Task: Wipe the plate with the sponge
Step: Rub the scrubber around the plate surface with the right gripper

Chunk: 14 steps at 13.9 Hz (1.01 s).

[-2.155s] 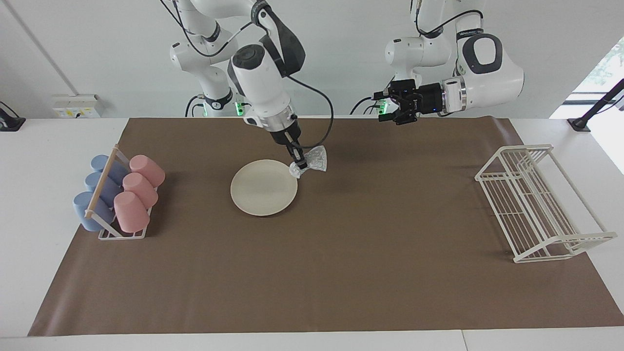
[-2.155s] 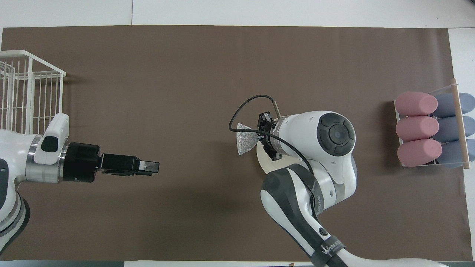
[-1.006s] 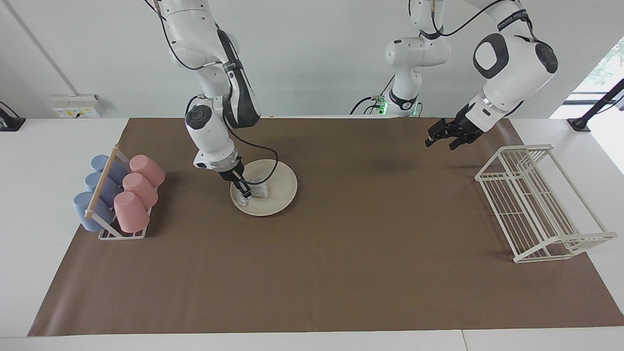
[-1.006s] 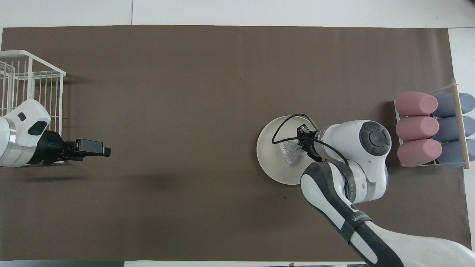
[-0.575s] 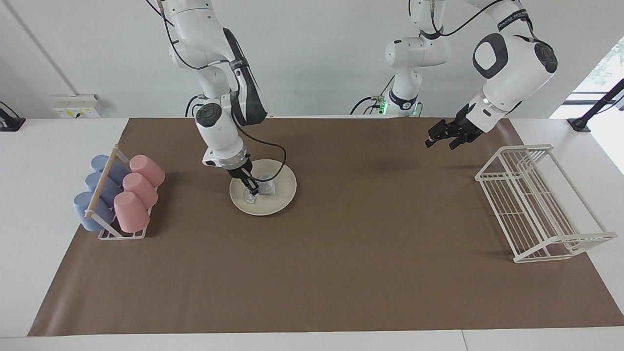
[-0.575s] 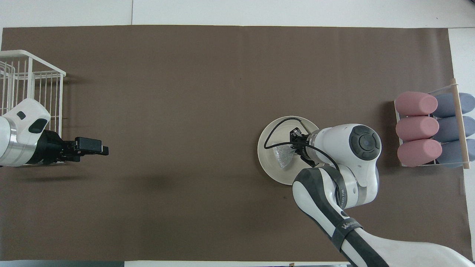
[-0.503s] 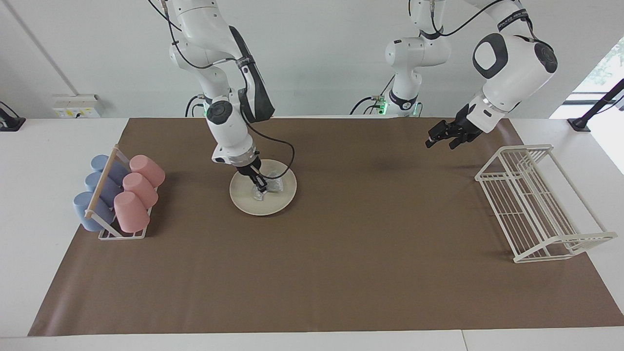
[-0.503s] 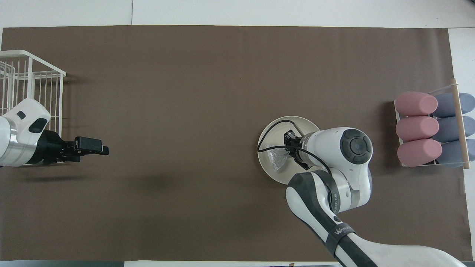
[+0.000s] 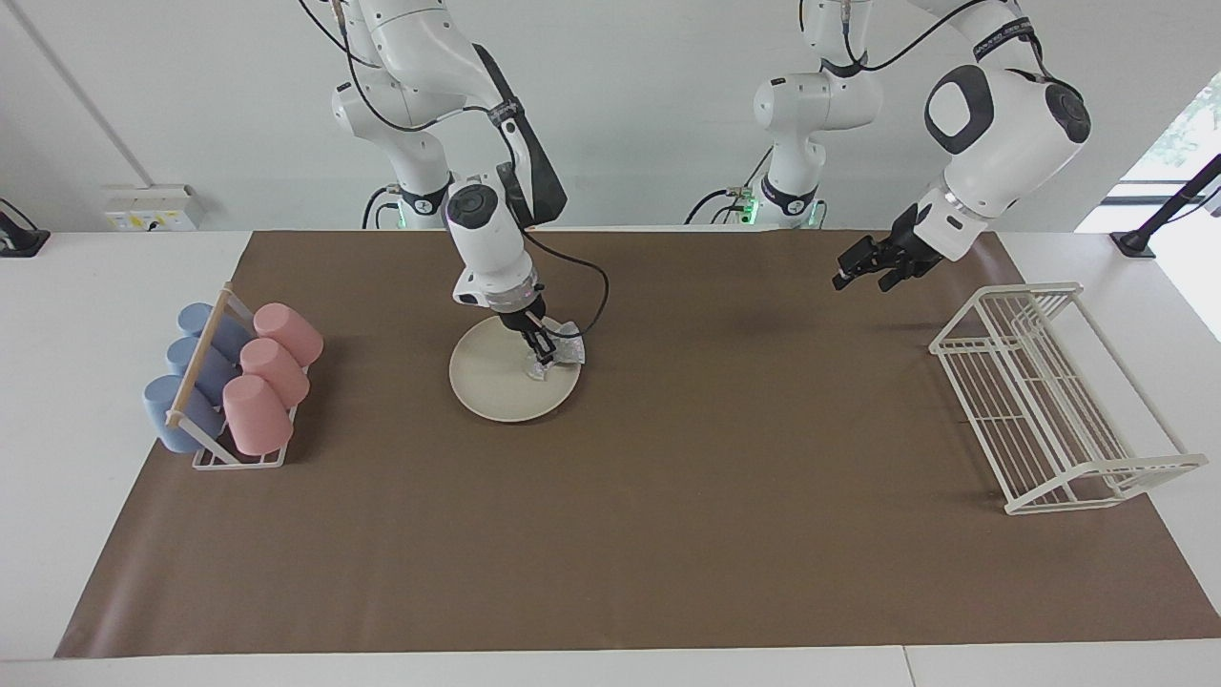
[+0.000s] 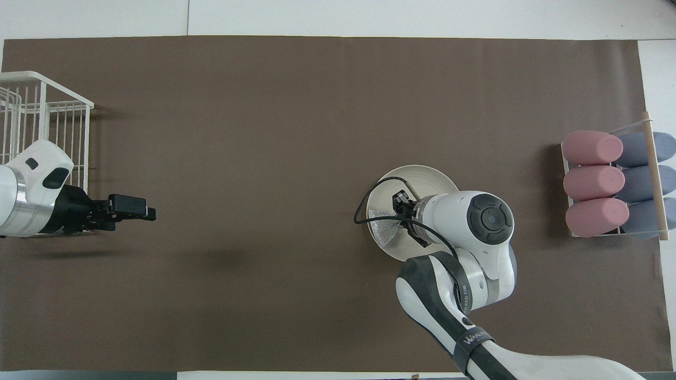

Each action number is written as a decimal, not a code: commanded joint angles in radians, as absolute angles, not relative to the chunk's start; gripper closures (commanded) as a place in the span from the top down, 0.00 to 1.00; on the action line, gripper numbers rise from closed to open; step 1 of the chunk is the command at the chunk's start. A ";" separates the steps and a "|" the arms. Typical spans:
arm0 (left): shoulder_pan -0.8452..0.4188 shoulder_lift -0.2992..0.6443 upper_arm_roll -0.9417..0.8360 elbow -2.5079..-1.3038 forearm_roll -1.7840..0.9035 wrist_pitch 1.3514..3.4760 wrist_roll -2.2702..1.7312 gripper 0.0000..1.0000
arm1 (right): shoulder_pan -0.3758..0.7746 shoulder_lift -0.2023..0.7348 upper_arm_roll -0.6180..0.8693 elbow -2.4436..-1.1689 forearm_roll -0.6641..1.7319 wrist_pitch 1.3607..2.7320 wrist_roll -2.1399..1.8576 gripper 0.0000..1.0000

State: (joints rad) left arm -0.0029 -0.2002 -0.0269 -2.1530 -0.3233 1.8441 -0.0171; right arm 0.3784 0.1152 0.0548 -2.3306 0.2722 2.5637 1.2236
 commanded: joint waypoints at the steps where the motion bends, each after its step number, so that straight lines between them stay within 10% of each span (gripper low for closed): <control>1: -0.006 -0.198 -0.029 -2.151 -0.301 1.853 -0.035 1.00 | 0.293 0.124 0.058 -2.353 0.281 2.582 1.080 0.00; 14: 0.008 -0.198 -0.028 -2.149 -0.301 1.853 -0.035 1.00 | 0.412 0.120 0.060 -2.353 0.281 2.586 1.247 0.00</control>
State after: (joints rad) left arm 0.0050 -0.1999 -0.0242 -2.1530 -0.3232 1.8448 -0.0217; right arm 0.3696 0.1135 0.0557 -2.3320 0.2724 2.5641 1.1699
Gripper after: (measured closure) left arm 0.000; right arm 0.899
